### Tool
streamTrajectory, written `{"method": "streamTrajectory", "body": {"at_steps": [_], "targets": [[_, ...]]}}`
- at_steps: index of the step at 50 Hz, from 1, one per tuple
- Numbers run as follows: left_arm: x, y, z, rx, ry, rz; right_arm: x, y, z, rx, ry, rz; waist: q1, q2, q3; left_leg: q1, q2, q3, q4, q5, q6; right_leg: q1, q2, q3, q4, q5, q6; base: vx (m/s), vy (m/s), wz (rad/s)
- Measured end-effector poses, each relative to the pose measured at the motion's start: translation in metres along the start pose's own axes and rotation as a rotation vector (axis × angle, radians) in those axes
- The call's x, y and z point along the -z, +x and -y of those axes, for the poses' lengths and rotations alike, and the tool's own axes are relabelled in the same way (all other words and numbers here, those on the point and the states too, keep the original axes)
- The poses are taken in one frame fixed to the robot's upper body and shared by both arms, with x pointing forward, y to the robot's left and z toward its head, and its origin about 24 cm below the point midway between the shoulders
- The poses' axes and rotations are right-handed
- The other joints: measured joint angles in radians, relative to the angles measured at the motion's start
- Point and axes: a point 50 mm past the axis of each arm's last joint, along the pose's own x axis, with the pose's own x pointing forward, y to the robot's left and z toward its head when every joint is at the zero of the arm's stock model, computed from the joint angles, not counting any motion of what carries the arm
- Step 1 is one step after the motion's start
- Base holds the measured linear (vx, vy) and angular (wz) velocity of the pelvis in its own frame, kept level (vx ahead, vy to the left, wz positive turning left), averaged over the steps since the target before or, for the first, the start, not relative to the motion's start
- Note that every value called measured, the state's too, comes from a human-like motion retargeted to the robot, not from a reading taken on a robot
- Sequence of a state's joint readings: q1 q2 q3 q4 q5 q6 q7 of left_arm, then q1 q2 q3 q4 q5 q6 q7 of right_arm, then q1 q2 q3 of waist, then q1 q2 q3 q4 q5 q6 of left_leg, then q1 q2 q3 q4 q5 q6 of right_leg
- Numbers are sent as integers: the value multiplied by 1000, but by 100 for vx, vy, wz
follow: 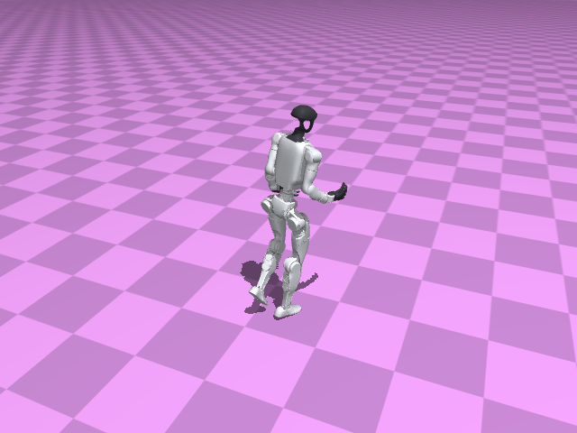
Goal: Walk run
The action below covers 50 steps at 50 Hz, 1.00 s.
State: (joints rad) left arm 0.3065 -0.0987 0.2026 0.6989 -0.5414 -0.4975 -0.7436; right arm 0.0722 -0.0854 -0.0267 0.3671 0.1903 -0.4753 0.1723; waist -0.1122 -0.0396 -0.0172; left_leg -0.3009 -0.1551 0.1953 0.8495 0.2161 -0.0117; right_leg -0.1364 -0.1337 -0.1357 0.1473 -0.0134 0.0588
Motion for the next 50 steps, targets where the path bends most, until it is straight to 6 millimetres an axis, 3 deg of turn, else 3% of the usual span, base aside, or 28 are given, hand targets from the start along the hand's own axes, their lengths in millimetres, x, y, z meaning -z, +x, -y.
{"method": "streamTrajectory", "body": {"at_steps": [2,5,8,12,14,15,17,18,20,22,23,25,29,30,33,37,40,42,43,47,48,49,50], "targets": [[-7,-6,-6,-27,52,18,-16,8,5,-4,-36,67,64,-8,13,-84,15,24,-83,-96,13,50,2,-71,-40,31,23,55,-11,37],[-17,-12,-11,-46,118,45,-35,14,16,-21,-107,132,109,-3,24,-167,92,148,-273,-185,82,120,49,-108,-77,19,40,61,-14,122],[-26,-16,-16,-63,156,68,-45,15,25,-44,-174,151,148,5,25,-230,153,327,-466,-249,117,183,111,-144,-98,-27,21,82,-13,96],[-26,-11,-18,-127,132,98,-34,9,33,-60,-212,75,160,11,-1,-280,123,443,-617,-292,126,257,184,-219,-113,-33,10,99,-8,84],[-20,-5,-14,-166,81,116,-15,0,31,-76,-203,-9,171,-20,-10,-261,128,493,-604,-236,200,286,168,-229,-86,44,41,116,-3,25],[-17,-2,-12,-185,54,125,-5,-6,30,-88,-200,-52,184,-45,-14,-244,135,516,-582,-185,267,298,144,-226,-62,109,63,135,-23,-68],[-13,0,-13,-231,31,127,19,-21,27,-125,-217,-166,226,-96,-30,-196,161,504,-530,-335,273,316,96,-209,8,325,59,127,-39,-77],[-11,3,-13,-243,42,118,33,-30,27,-143,-239,-234,218,-81,-41,-214,152,374,-484,-399,273,303,118,-201,65,449,29,136,-8,32],[-9,8,-15,-259,51,91,64,-59,27,-179,-304,-417,172,-63,-19,-172,182,323,-377,-483,273,227,120,-131,389,537,-49,148,19,110],[-12,28,-9,-188,43,70,87,-85,28,-184,-347,-583,136,-9,-6,-90,194,307,-358,-550,273,152,140,-129,591,533,-139,103,24,141],[-15,39,-3,-134,36,72,95,-98,30,-180,-340,-644,127,51,-14,-60,220,266,-392,-553,273,120,203,-134,572,519,-153,94,35,167],[-24,58,9,-48,15,106,103,-127,37,-144,-309,-740,113,124,-22,-5,215,197,-441,-551,273,31,240,-104,623,422,-185,107,37,195],[-52,85,26,68,67,217,102,-171,42,125,-185,-744,57,181,7,144,108,-1,-628,-467,273,-160,143,-127,629,178,-240,104,22,272],[-60,90,31,102,87,241,100,-178,42,203,-150,-723,25,197,13,181,84,-71,-667,-453,273,-199,117,-149,586,137,-233,105,5,354],[-81,96,36,190,169,284,98,-190,39,345,-64,-682,-107,222,26,249,40,-279,-696,-462,273,-314,103,-123,398,125,-125,92,-16,347],[-102,94,28,249,298,294,94,-184,38,360,-39,-634,-209,181,41,344,-18,-445,-676,-510,273,-464,67,74,170,84,49,99,-49,221],[-92,77,2,202,408,185,90,-168,43,348,-65,-593,-220,165,65,442,-44,-474,-661,-485,273,-541,-15,66,38,21,159,142,-47,82],[-67,55,-22,61,437,60,85,-142,47,312,-94,-533,-223,161,73,496,-54,-438,-667,-374,239,-591,-47,37,39,-28,180,123,-30,14],[-49,39,-32,-24,425,-11,81,-129,49,295,-107,-499,-225,170,66,504,-48,-424,-654,-293,203,-607,-57,27,66,-38,161,142,-39,37],[31,-51,-53,-287,249,-411,61,-83,54,235,-150,-351,-251,188,42,450,-36,-299,-369,134,31,-566,-110,3,242,11,190,141,-41,62],[42,-74,-54,-321,219,-489,55,-68,52,221,-152,-302,-215,185,58,389,-42,-225,-214,202,25,-557,1,199,324,-92,156,146,-40,-28],[51,-92,-54,-347,209,-566,47,-50,52,209,-147,-252,-199,178,87,324,-41,-178,-47,215,25,-531,-10,210,371,-145,142,159,-33,-18],[59,-108,-53,-368,210,-644,38,-31,53,198,-140,-202,-192,168,123,258,-36,-144,126,200,28,-497,-83,130,400,-173,139,147,-22,9]]}}
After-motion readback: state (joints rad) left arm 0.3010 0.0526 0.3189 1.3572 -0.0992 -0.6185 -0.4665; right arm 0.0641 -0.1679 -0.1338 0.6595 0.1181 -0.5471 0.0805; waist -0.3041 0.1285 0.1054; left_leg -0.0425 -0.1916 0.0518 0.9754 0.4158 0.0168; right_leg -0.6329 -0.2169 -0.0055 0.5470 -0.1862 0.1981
